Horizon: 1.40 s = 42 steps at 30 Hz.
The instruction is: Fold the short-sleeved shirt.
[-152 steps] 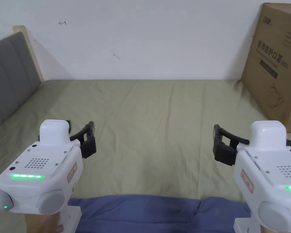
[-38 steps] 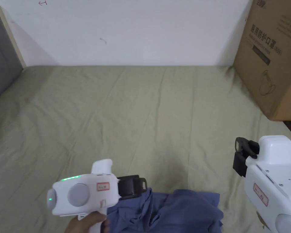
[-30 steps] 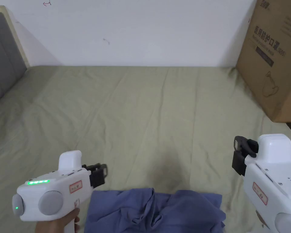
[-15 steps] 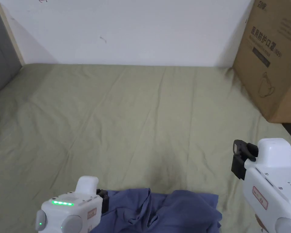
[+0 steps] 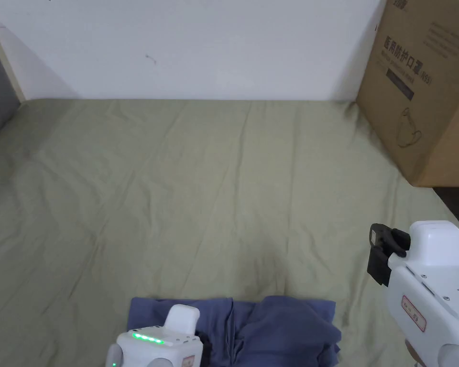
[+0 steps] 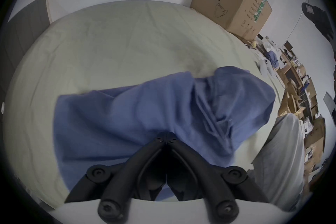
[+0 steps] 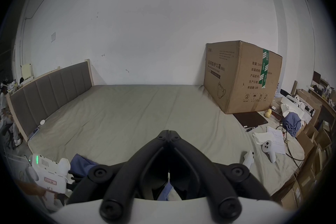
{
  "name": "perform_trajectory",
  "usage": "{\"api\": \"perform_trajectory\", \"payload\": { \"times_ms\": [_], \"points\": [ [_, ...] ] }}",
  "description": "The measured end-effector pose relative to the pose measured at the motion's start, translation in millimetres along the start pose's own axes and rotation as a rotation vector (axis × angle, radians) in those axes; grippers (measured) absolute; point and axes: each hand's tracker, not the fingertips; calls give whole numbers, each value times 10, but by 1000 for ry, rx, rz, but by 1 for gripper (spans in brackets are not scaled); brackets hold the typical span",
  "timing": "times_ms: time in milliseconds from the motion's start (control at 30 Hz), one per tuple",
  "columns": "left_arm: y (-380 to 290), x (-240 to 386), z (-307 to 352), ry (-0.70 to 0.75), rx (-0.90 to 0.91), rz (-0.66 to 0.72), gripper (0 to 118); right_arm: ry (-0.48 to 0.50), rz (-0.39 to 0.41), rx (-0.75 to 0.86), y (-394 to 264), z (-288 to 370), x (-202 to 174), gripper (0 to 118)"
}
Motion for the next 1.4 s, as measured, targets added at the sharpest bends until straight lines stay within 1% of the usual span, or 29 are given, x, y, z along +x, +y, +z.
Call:
{"api": "perform_trajectory", "payload": {
  "times_ms": [67, 167, 333, 400, 500, 567, 600, 767, 800, 833, 867, 900, 933, 967, 1067, 1233, 1300, 1333, 1367, 1400],
  "points": [
    [-20, 130, -64, -11, -6, 5, 0, 3, 1, 1, 0, 1, -1, 0],
    [-49, 261, -117, 9, 6, 0, 0, 10, 8, 3, 10, 7, -8, 0],
    [-39, 171, -106, -14, 3, 41, 0, 14, 5, 6, 12, -1, -16, 0],
    [17, 71, -24, -53, -1, 111, 0, 17, 2, 4, 13, -2, -24, 0],
    [141, -69, 346, -148, 96, 183, 0, 22, 1, 6, 16, 1, -42, 0],
    [264, -187, 581, -153, 124, 218, 0, 27, -1, 4, 22, -7, -60, 0],
    [338, -306, 682, -201, 105, 246, 0, 30, -2, 3, 25, -10, -78, 0],
    [482, -881, 981, -327, 108, 397, 1, 49, -2, 6, 29, -21, -167, 0],
    [477, -1009, 1003, -324, 113, 423, 7, 53, -2, 6, 28, -30, -182, 0],
    [459, -1106, 1009, -314, 117, 434, 21, 56, -4, 4, 27, -42, -196, 0],
    [451, -1221, 1001, -313, 96, 437, 54, 59, -5, 2, 28, -57, -210, 0],
    [437, -1322, 983, -301, 68, 457, 82, 64, -6, 1, 29, -70, -223, 0],
    [392, -1388, 931, -269, 44, 485, 102, 65, -5, 0, 30, -77, -233, 0],
    [356, -1463, 908, -244, 31, 494, 110, 68, -4, -1, 32, -85, -245, 0],
    [244, -1609, 824, -208, 27, 500, 110, 69, 1, 1, 32, -94, -272, 0],
    [60, -1716, 565, -256, -38, 504, 108, 72, 7, -14, 23, -138, -286, 0],
    [13, -1708, 468, -233, -69, 498, 99, 69, 8, -17, 14, -148, -285, 0],
    [-11, -1713, 423, -225, -85, 496, 91, 68, 8, -20, 11, -153, -283, 0],
    [-29, -1714, 386, -228, -92, 491, 77, 67, 8, -21, 8, -158, -283, 0],
    [-42, -1694, 366, -228, -92, 494, 65, 67, 7, -22, 5, -163, -282, 0]
  ]
}}
